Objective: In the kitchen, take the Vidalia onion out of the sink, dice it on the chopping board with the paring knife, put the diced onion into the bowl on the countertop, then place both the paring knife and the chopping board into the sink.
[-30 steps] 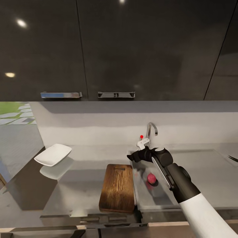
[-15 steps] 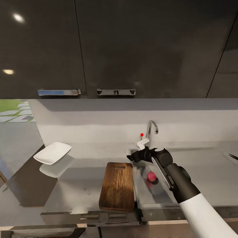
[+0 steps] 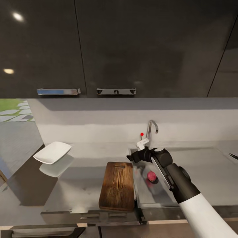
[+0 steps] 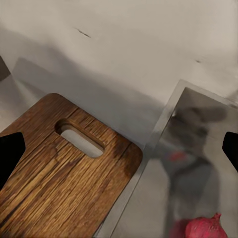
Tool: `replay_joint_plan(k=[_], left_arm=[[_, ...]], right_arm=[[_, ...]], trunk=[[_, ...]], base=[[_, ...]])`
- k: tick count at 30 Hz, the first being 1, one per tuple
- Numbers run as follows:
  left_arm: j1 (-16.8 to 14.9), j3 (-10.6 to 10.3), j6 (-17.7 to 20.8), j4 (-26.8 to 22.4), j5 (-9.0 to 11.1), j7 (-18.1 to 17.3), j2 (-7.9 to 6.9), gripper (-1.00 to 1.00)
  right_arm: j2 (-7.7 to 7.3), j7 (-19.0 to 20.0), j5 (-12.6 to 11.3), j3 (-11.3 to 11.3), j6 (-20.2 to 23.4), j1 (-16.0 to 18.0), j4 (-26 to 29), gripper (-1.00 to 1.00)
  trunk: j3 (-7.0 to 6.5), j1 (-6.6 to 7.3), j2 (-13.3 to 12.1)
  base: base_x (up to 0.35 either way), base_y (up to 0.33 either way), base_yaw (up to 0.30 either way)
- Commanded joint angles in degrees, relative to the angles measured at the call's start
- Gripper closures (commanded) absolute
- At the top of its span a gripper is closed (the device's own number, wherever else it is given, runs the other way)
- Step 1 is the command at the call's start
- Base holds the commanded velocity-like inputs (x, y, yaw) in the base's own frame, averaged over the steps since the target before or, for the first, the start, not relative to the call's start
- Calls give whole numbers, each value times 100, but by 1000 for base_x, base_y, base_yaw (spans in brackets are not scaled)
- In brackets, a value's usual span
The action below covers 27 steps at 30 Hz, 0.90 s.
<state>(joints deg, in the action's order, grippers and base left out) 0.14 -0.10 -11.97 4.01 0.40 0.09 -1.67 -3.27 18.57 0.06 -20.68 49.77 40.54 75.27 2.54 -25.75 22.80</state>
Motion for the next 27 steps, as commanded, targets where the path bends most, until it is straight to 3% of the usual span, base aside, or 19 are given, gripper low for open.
replay_joint_plan(k=[1, 8, 27], left_arm=[[-5, -1, -34, 12, 4, 1, 0, -100], [-5, -1, -34, 12, 4, 0, 1, -100], [-5, -7, -28, 20, 4, 0, 17, -100]], right_arm=[[-5, 9, 3, -9, 24, 6, 5, -100], [1, 7, 3, -15, 24, 6, 5, -100], [2, 6, 3, -15, 24, 6, 5, -100]], trunk=[[11, -4, 12], [21, -4, 12], [154, -4, 12]], base=[[0, 0, 0], [0, 0, 36], [0, -1, 181]])
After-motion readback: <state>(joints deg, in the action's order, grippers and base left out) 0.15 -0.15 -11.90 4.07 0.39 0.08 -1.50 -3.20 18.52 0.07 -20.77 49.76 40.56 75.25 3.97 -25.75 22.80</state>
